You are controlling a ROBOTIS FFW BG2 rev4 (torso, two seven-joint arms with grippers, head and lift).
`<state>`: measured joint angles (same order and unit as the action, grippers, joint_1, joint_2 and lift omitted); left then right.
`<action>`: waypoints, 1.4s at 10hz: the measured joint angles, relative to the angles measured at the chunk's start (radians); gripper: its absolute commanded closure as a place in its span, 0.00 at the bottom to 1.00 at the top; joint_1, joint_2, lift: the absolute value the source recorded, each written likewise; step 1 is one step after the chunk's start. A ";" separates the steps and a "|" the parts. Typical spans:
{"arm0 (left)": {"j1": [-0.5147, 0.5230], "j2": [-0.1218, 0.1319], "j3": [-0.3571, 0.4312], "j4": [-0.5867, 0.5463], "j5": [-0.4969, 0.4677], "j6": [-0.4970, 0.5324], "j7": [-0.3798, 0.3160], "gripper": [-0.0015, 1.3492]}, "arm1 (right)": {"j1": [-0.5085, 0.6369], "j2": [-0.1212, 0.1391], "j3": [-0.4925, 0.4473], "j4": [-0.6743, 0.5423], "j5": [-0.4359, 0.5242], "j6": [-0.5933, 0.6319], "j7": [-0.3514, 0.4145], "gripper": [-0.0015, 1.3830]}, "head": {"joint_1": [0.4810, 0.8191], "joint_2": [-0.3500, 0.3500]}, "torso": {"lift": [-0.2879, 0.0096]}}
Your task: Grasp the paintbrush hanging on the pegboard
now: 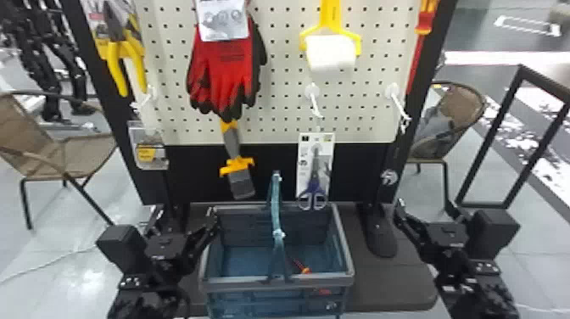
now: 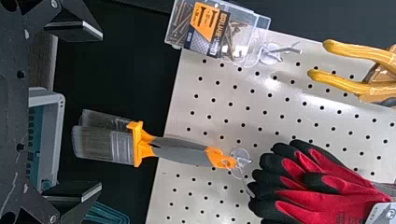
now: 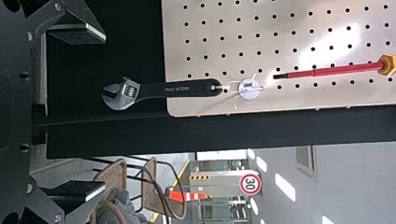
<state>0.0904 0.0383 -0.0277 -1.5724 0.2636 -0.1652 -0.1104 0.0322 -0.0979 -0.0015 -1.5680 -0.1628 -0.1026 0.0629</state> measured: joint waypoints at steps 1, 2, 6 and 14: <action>-0.001 0.000 0.001 0.001 -0.007 0.003 0.000 0.13 | 0.000 0.000 0.000 -0.001 0.000 0.003 0.000 0.13 | 0.20 0.50 | 0.63; -0.001 -0.001 0.005 0.003 -0.023 0.008 0.000 0.13 | 0.000 0.001 0.000 -0.001 0.000 0.005 0.000 0.13 | 0.20 0.50 | 0.63; -0.006 -0.002 0.014 0.002 -0.083 0.025 0.000 0.13 | -0.001 0.001 0.000 0.000 0.004 0.024 0.000 0.13 | 0.20 0.50 | 0.63; -0.177 0.011 0.158 0.094 -0.069 0.092 -0.358 0.13 | -0.003 0.001 0.002 -0.001 0.002 0.029 0.002 0.13 | 0.20 0.50 | 0.63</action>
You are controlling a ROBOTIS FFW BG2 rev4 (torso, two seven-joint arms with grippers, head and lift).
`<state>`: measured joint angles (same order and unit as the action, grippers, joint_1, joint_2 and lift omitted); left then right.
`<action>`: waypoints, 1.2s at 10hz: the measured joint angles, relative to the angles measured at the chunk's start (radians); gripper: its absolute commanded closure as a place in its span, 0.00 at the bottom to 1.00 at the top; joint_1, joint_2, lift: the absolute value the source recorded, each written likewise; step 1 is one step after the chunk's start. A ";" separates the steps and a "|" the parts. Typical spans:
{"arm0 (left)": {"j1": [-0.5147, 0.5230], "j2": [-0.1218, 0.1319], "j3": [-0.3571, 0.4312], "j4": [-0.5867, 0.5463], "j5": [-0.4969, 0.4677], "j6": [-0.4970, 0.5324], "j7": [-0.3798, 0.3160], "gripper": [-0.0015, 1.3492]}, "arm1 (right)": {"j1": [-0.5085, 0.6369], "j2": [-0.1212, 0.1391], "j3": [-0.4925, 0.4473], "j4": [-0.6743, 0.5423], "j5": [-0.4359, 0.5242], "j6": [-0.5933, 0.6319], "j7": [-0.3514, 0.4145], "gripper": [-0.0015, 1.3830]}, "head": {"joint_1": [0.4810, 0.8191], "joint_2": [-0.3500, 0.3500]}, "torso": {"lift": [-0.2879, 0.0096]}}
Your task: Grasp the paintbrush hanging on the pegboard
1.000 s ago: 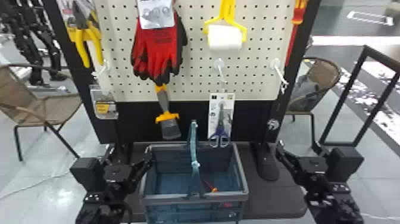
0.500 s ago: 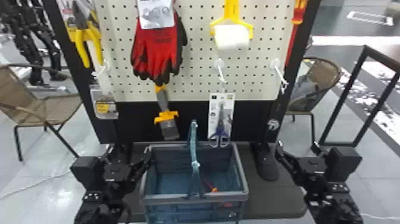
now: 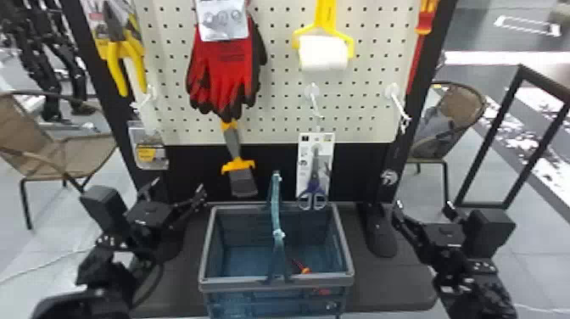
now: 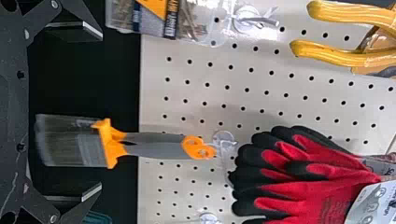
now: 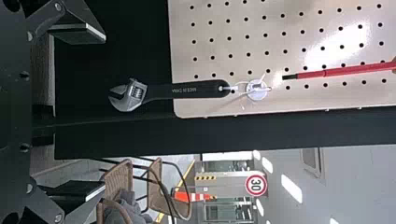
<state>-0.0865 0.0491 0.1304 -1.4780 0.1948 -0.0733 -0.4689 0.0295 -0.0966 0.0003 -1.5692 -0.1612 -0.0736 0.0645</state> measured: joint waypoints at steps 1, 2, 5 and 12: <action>-0.046 0.016 0.010 0.049 0.018 -0.003 -0.050 0.13 | 0.000 0.000 0.001 0.000 -0.001 0.000 0.000 0.13 | 0.20 0.50 | 0.63; -0.088 0.035 0.015 0.099 0.034 -0.009 -0.087 0.13 | -0.001 0.000 0.002 0.000 -0.001 0.000 0.000 0.13 | 0.20 0.50 | 0.63; -0.213 0.073 0.026 0.237 0.045 0.007 -0.234 0.13 | -0.007 0.000 0.014 0.000 0.000 0.000 0.001 0.13 | 0.20 0.50 | 0.63; -0.393 0.095 -0.045 0.388 0.023 0.095 -0.357 0.13 | -0.019 0.000 0.026 0.009 0.000 0.000 0.005 0.13 | 0.20 0.50 | 0.63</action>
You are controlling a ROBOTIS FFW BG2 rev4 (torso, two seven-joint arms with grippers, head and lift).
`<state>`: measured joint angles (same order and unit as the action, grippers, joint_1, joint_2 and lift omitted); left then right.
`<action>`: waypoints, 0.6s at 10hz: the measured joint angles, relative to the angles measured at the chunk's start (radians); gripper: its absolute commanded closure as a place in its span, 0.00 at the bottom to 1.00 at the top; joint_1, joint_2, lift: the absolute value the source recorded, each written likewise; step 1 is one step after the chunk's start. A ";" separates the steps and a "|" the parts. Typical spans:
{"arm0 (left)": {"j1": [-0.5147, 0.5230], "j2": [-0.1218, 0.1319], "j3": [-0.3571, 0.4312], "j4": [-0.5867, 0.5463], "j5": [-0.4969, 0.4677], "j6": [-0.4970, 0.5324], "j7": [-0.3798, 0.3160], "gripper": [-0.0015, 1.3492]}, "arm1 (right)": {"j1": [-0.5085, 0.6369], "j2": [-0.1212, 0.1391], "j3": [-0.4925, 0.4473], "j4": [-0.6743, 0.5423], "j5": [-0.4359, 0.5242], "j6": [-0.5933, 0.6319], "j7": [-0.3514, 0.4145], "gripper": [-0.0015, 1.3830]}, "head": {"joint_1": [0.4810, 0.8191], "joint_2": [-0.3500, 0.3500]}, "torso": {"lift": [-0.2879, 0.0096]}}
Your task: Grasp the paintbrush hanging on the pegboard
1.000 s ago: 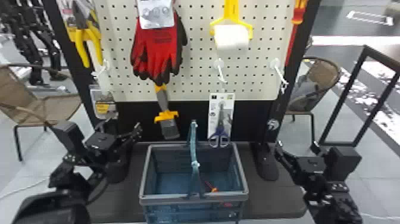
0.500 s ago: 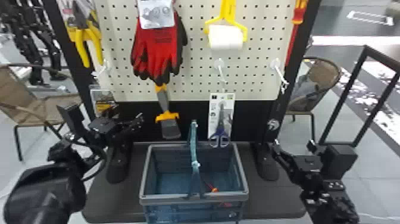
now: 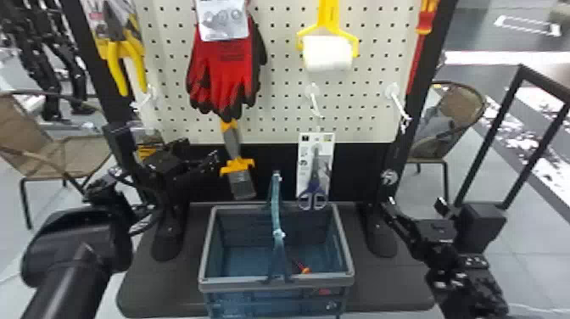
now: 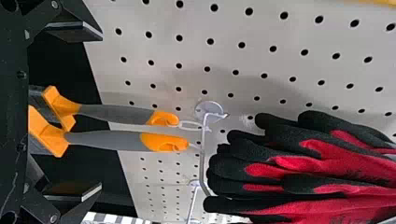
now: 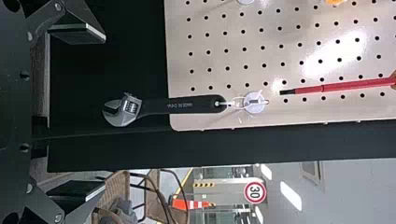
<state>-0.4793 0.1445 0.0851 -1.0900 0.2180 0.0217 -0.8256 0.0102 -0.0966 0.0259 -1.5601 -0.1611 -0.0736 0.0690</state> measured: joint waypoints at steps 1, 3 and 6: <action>-0.016 0.000 -0.014 0.015 -0.002 0.007 -0.014 0.13 | -0.002 0.000 0.000 0.001 0.000 0.000 0.000 0.13 | 0.20 0.50 | 0.63; -0.056 -0.002 -0.041 0.061 -0.009 0.024 -0.056 0.13 | -0.007 0.000 0.004 0.005 0.000 0.000 0.002 0.13 | 0.20 0.50 | 0.63; -0.114 -0.002 -0.069 0.121 -0.041 0.033 -0.094 0.13 | -0.013 0.000 0.007 0.009 0.000 0.000 0.005 0.13 | 0.20 0.50 | 0.63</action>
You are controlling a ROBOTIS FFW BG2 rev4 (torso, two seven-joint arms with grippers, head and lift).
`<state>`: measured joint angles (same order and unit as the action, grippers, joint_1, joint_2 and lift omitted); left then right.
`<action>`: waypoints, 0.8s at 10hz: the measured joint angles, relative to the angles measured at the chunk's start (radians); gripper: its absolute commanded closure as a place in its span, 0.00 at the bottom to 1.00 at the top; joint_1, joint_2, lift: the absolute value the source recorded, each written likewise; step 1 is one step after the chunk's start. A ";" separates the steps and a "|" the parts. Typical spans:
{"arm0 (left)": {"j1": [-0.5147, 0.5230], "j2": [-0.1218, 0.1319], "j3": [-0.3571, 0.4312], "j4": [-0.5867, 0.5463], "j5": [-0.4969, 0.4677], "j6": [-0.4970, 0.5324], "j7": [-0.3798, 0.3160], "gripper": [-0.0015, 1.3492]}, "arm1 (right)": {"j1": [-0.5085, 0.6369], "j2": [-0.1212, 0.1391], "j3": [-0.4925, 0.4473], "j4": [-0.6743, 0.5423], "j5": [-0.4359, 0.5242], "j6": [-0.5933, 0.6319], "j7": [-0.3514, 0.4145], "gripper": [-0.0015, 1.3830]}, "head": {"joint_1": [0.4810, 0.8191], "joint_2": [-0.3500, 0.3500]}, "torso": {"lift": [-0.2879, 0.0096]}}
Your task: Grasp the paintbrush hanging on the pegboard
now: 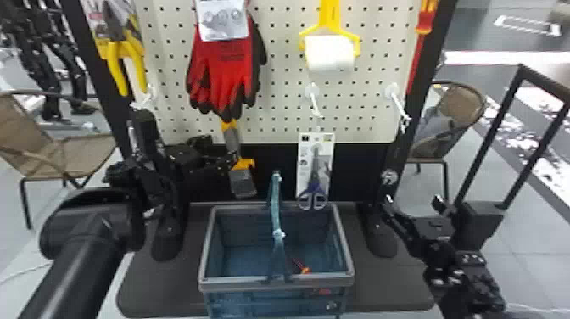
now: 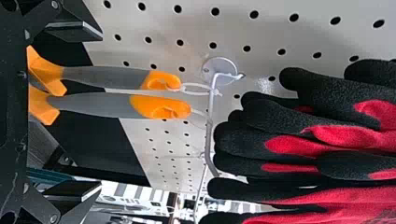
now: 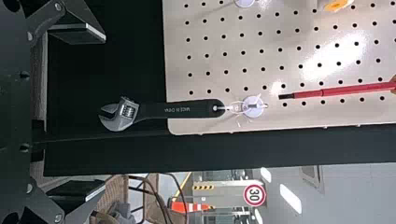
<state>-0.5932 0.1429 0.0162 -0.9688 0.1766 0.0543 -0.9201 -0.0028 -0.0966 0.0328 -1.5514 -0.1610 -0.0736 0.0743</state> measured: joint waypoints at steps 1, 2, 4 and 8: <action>-0.023 0.001 -0.004 0.027 -0.007 -0.007 -0.016 0.13 | -0.005 0.000 0.003 0.003 0.000 0.000 0.002 0.13 | 0.20 0.50 | 0.63; -0.042 0.000 -0.009 0.047 -0.009 -0.014 -0.023 0.13 | -0.010 -0.001 0.006 0.006 0.001 0.000 0.004 0.13 | 0.20 0.50 | 0.63; -0.064 -0.010 -0.017 0.074 -0.009 -0.020 -0.039 0.13 | -0.019 -0.005 0.015 0.012 0.001 0.000 0.006 0.13 | 0.20 0.50 | 0.63; -0.077 -0.042 -0.028 0.104 -0.019 -0.025 -0.038 0.13 | -0.032 -0.011 0.027 0.021 -0.002 0.000 0.011 0.13 | 0.20 0.50 | 0.63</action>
<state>-0.6703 0.1005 -0.0120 -0.8652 0.1576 0.0292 -0.9583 -0.0345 -0.1074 0.0599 -1.5306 -0.1631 -0.0736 0.0851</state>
